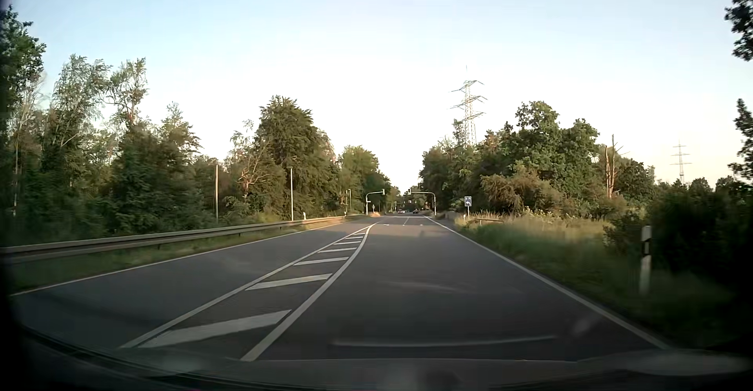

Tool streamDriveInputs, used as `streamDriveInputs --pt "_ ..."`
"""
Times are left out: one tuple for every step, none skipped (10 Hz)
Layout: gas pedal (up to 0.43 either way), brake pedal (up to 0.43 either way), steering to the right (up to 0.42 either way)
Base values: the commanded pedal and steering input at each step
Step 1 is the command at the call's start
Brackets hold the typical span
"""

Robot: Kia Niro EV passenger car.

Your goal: Follow the waypoints while adhering to traffic rules and regulations

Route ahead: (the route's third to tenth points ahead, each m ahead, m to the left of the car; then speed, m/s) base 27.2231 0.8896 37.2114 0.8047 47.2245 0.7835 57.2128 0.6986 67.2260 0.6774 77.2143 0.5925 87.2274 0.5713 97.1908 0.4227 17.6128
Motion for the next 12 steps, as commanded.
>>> streamDriveInputs --pt "0.110 0.012 -0.009" --pt "0.110 0.012 -0.008" --pt "0.110 0.012 -0.008" --pt "0.110 0.012 -0.008" --pt "0.110 0.012 -0.008" --pt "0.110 0.012 -0.008" --pt "0.110 0.012 -0.008" --pt "0.110 0.012 -0.007" --pt "0.110 0.012 -0.006" --pt "0.110 0.012 -0.005" --pt "0.110 0.012 -0.004" --pt "0.110 0.012 -0.003"
